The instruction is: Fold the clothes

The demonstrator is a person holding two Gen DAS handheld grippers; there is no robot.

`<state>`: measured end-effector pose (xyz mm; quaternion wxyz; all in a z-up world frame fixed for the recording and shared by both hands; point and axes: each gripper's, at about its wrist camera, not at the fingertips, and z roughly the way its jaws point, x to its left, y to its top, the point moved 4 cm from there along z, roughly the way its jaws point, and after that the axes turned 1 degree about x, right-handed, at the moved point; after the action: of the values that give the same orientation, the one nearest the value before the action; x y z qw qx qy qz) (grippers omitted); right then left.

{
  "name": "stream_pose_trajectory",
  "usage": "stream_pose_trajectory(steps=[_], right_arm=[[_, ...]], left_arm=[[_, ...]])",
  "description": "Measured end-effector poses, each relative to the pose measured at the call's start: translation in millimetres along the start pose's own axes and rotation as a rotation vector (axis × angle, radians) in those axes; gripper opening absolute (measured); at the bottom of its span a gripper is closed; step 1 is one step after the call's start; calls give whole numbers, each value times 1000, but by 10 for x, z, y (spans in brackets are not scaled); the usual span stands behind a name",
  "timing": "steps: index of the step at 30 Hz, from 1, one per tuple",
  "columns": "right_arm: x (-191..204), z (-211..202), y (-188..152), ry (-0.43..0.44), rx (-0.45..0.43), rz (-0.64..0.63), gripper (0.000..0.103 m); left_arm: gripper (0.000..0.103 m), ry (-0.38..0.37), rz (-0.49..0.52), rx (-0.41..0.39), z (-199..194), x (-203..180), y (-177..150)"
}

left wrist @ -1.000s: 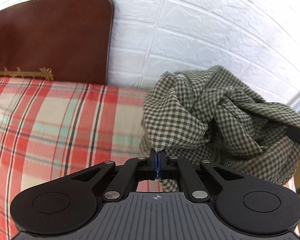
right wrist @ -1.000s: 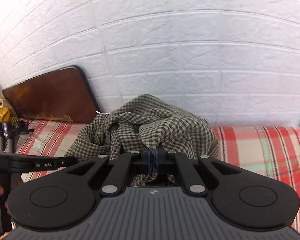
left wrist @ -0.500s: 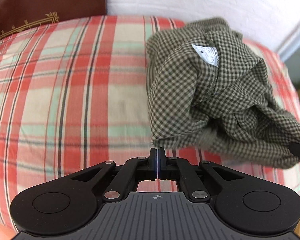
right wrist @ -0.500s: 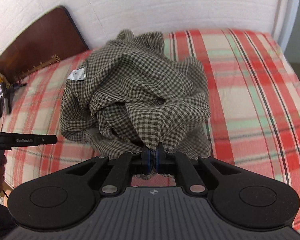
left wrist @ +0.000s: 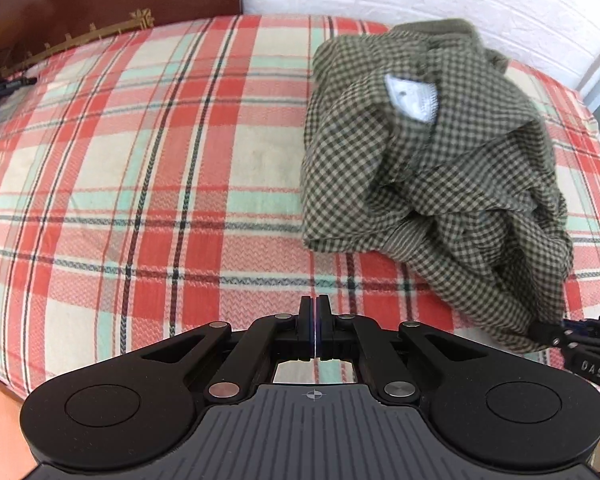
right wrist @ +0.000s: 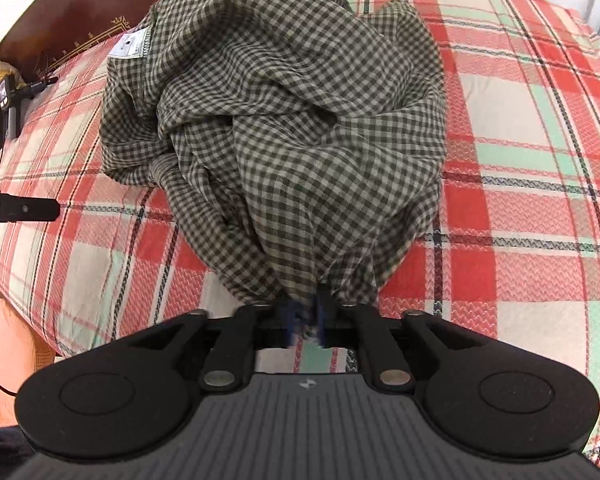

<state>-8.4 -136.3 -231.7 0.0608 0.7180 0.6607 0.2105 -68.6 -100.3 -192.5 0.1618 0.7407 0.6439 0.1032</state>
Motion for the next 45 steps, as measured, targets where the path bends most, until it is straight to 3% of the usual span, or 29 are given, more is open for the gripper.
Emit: stream_pose_trajectory(steps=[1, 2, 3, 8, 10, 13, 16, 19, 24, 27, 29, 30, 31, 32, 39, 45], right_arm=[[6, -64, 4, -16, -22, -7, 53], [0, -154, 17, -27, -55, -7, 57], [-14, -257, 35, -30, -89, -2, 59], [-81, -745, 151, -45, -260, 35, 63], [-94, -871, 226, -65, -315, 61, 63], [-70, -959, 350, -80, -366, 102, 64], [-4, -990, 418, -95, -376, 127, 64], [61, -1010, 444, -90, -376, 147, 64], [120, -881, 496, -116, -348, 172, 64], [145, -812, 539, -132, -331, 186, 64], [171, -783, 574, -134, -329, 188, 64], [183, -771, 598, -135, -329, 185, 64], [192, -763, 627, -136, -329, 180, 64], [202, -754, 656, -136, -329, 176, 64], [268, -545, 1070, -96, -324, 56, 64], [353, -149, 1364, -101, -239, -108, 65]], left_arm=[[1, -1, 5, -14, -36, -15, 21], [5, -5, 13, -32, -78, -31, 68], [18, -9, 22, -53, -122, -53, 128], [32, -28, 117, -176, -249, -210, 637], [51, -36, 154, -214, -265, -292, 878], [62, -71, 231, -282, -282, -411, 1202], [66, -123, 298, -306, -208, -475, 1484], [66, -186, 367, -261, -34, -559, 1684], [68, -287, 475, -189, 207, -742, 1751], [74, -277, 525, -187, 341, -844, 1759], [71, -280, 543, -165, 426, -871, 1775], [50, -296, 548, -144, 453, -879, 1772], [8, -311, 554, -116, 479, -879, 1762], [0, -320, 559, -86, 499, -864, 1748], [0, -357, 567, -106, 297, -674, 1551], [0, -361, 519, -112, 182, -553, 1466]])
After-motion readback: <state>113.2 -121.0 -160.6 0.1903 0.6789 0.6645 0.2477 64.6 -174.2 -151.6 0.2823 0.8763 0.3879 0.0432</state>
